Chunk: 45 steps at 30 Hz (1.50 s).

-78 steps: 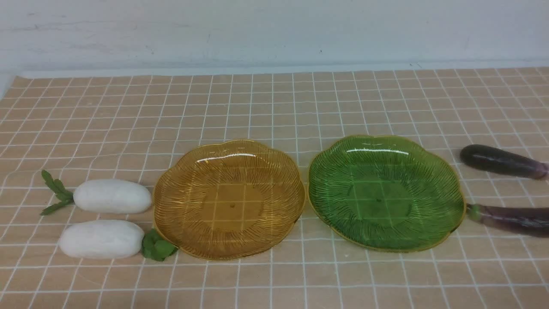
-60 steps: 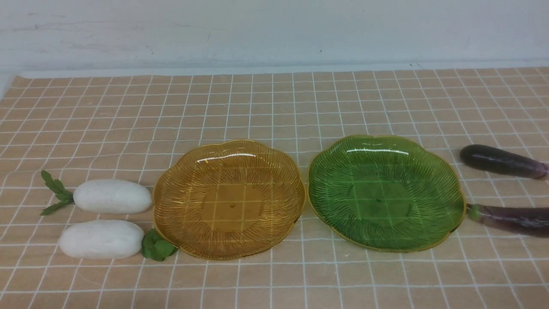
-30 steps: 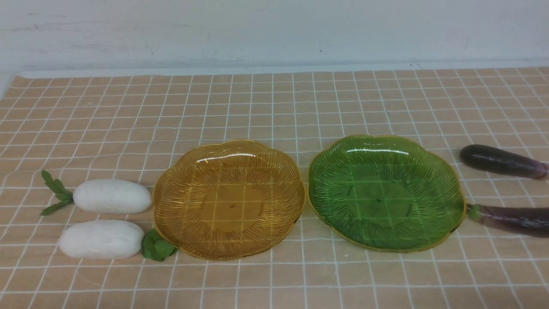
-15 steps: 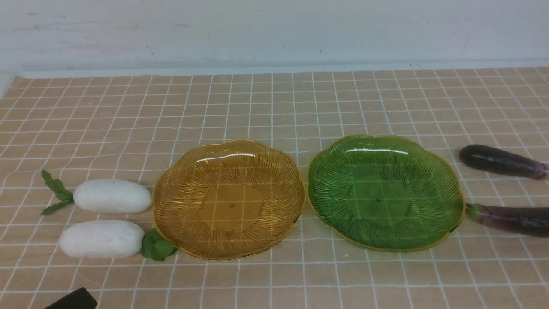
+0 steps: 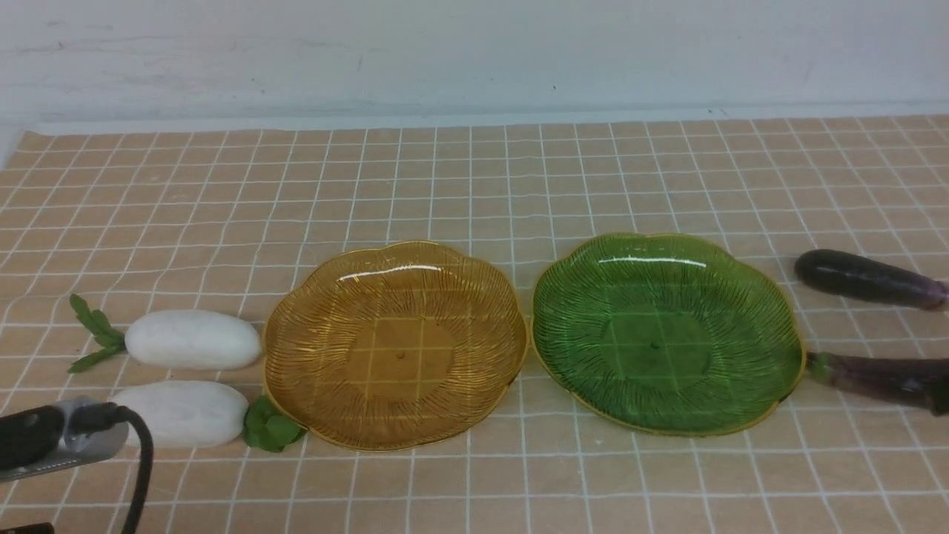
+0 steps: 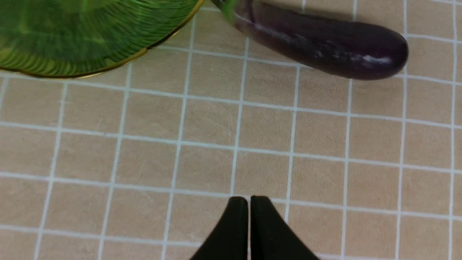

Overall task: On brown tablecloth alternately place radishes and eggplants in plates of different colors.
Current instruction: 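Put the eggplants into the green plate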

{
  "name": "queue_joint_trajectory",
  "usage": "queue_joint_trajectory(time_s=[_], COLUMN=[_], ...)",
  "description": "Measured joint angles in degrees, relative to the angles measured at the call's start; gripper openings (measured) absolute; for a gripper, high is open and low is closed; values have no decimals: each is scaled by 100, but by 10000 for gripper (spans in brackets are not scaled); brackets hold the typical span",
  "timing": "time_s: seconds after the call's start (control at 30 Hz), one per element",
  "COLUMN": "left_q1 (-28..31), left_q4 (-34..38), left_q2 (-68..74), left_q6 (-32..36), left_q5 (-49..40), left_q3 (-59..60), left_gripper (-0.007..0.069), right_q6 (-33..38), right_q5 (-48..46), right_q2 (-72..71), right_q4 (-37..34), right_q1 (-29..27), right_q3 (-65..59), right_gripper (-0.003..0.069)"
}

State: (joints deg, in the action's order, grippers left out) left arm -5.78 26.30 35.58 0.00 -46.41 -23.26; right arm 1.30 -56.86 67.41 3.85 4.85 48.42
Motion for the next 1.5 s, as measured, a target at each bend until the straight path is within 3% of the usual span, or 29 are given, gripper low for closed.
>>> queue_joint_trajectory(time_s=[0.2,0.33,0.5,0.73,0.8,0.87,1.0,1.1,1.2,1.3,1.43,1.5], left_q1=[0,0,0,0,0,0,0,0,0,0,0,0], left_q4=[-4,-4,-4,-4,-4,-4,-4,-4,-4,6,6,6], left_q2=[8,8,8,8,8,8,8,8,8,8,8,8], left_q6=[107,107,112,112,112,112,112,112,112,112,112,112], left_q5=[0,6,36,36,36,36,36,36,36,36,36,36], left_q3=[0,0,0,-10,-10,-10,-10,-10,-10,-10,-10,-10], left_gripper=[162,228,252,252,252,252,252,252,252,252,252,252], right_q6=[964,1658,2412,2687,2695,2695,2602,2371,2255,2220,2105,1871], right_q5=[-425,-553,-42,574,576,482,-513,-1083,-1249,-1264,-963,-827], right_q2=[1869,2753,3225,3995,4133,4161,4141,3954,3697,3780,4336,4562], right_q4=[213,1014,1682,2254,2345,2365,2481,1846,-136,-1460,-1697,-1704], right_q1=[0,0,0,0,0,0,0,0,65,424,1003,1151], right_q3=[1151,1604,1647,1647,1647,1672,2319,3146,3848,3990,3990,3990], right_gripper=[343,498,519,517,461,336,338,338,338,338,338,372])
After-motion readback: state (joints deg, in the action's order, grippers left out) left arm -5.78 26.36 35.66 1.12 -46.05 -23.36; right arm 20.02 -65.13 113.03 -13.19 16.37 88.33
